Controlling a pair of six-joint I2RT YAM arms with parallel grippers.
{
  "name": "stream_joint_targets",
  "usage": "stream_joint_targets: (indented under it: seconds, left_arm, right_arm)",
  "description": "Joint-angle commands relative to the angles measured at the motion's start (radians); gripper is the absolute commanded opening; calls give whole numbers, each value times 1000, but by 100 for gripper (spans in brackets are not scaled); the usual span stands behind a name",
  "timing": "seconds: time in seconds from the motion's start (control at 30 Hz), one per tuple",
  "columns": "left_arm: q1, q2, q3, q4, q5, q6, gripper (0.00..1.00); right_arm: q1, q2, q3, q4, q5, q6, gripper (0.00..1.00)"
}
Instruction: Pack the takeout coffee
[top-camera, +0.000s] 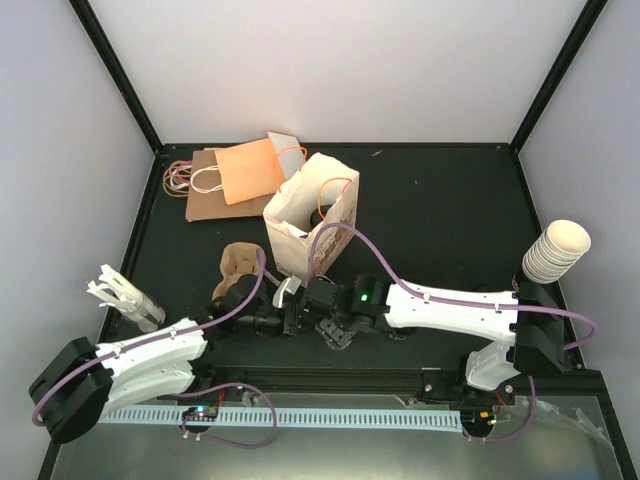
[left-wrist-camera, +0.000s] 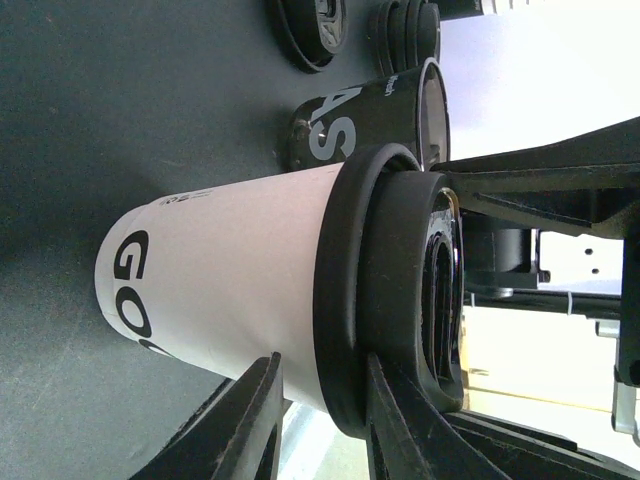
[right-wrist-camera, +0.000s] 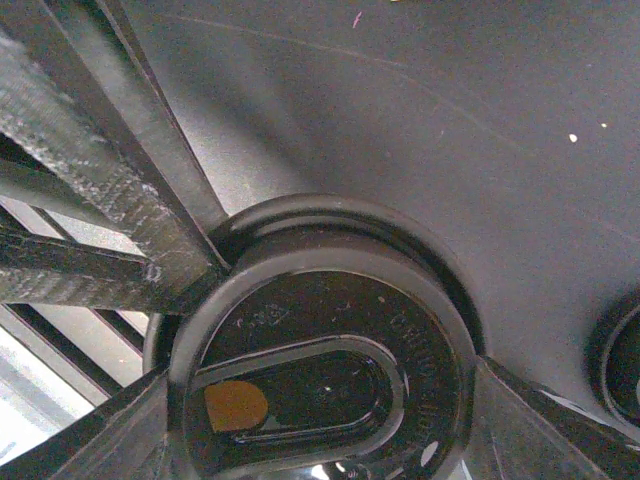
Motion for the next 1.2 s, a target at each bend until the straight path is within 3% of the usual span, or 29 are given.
stream_joint_targets:
  seconds: [0.0, 0.17, 0.43, 0.57, 1.17]
  left_arm:
    - [-52, 52, -47, -296, -87, 28, 25]
    - [-53, -30, -3, -311, -65, 19, 28]
    - [-54, -89, 1, -156, 47, -40, 44]
    - [-57, -88, -18, -90, 64, -65, 46]
    - [-56, -169, 19, -183, -21, -50, 47]
  right_arm:
    - [-7, 137, -127, 66, -28, -16, 71]
    - [-65, 95, -152, 80, -46, -30, 71]
    - [-83, 60, -152, 101, -90, -50, 71]
    - [-83, 59, -153, 101, -93, -49, 71]
    - [-74, -76, -218, 36, -105, -52, 71]
